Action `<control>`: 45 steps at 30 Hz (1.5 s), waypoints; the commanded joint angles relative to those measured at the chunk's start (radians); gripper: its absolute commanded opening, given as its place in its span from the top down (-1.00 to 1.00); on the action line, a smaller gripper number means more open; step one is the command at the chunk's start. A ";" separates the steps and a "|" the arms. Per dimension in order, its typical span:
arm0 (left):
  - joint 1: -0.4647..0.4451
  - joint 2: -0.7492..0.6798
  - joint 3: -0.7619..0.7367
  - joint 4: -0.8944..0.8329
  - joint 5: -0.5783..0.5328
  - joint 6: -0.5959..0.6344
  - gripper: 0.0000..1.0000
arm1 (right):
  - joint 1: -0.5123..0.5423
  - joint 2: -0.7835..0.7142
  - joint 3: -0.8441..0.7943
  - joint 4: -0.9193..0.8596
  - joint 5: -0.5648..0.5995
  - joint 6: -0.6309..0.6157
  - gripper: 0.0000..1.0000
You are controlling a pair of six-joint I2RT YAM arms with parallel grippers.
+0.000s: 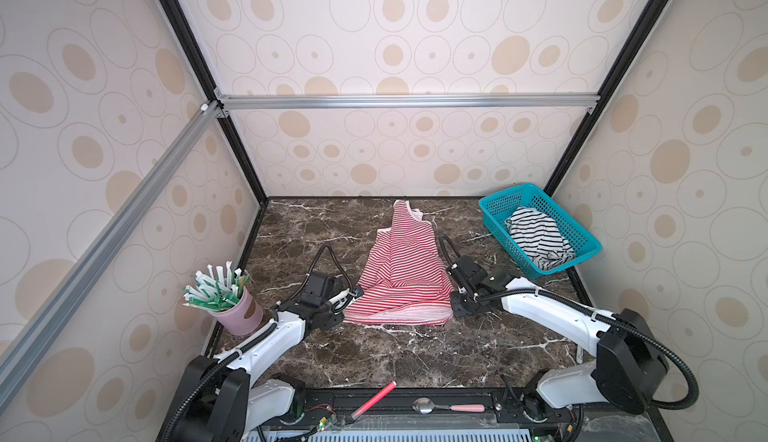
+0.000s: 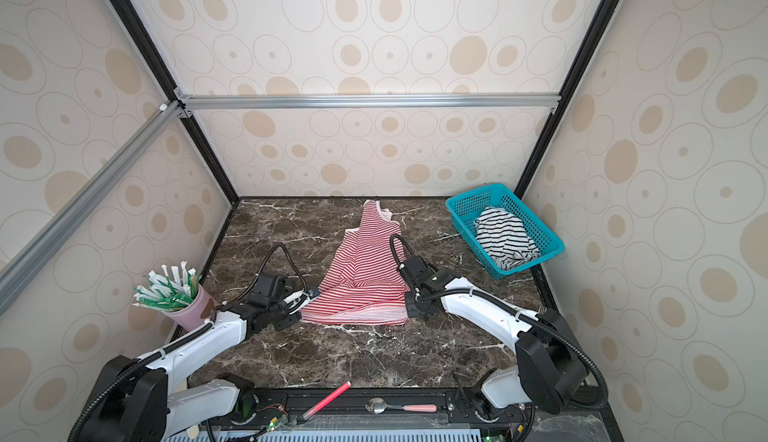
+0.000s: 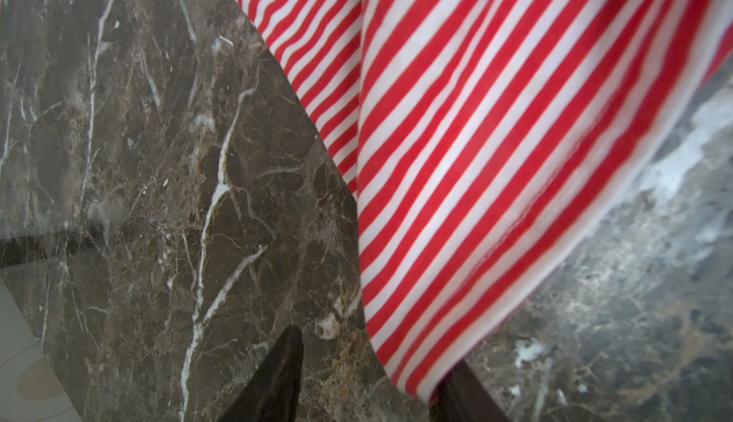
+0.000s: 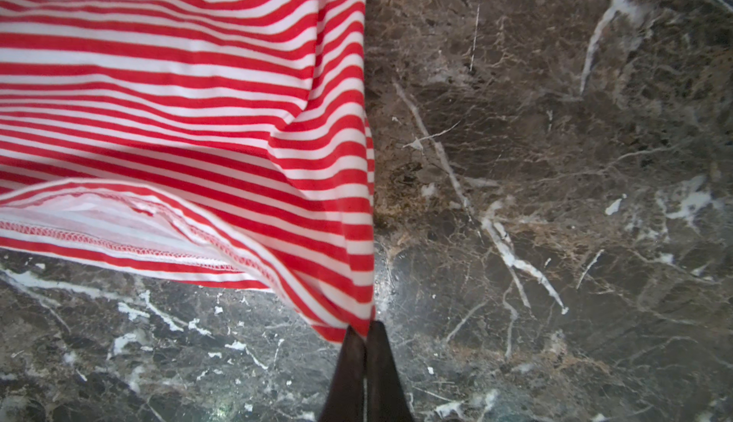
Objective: Fold and stack the tank tops
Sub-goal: 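Pull the hem apart with both grippers to spread the top flat, then lift the hem with both grippers and raise the top off the table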
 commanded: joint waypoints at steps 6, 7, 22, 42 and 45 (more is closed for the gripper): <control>0.026 0.015 0.007 -0.027 0.023 0.015 0.38 | 0.009 -0.014 -0.021 -0.005 -0.001 0.014 0.99; 0.029 0.015 0.009 -0.018 0.023 0.009 0.47 | 0.009 -0.014 -0.021 -0.005 -0.004 0.014 0.99; 0.037 0.040 0.045 -0.043 0.151 -0.012 0.48 | 0.010 -0.008 -0.004 -0.017 0.006 0.008 0.97; 0.078 -0.146 0.486 -0.147 0.101 -0.209 1.00 | 0.006 -0.180 0.302 -0.148 0.169 -0.082 1.00; 0.078 -0.167 0.619 -0.176 0.098 -0.256 1.00 | 0.022 -0.212 0.450 -0.197 0.161 -0.098 1.00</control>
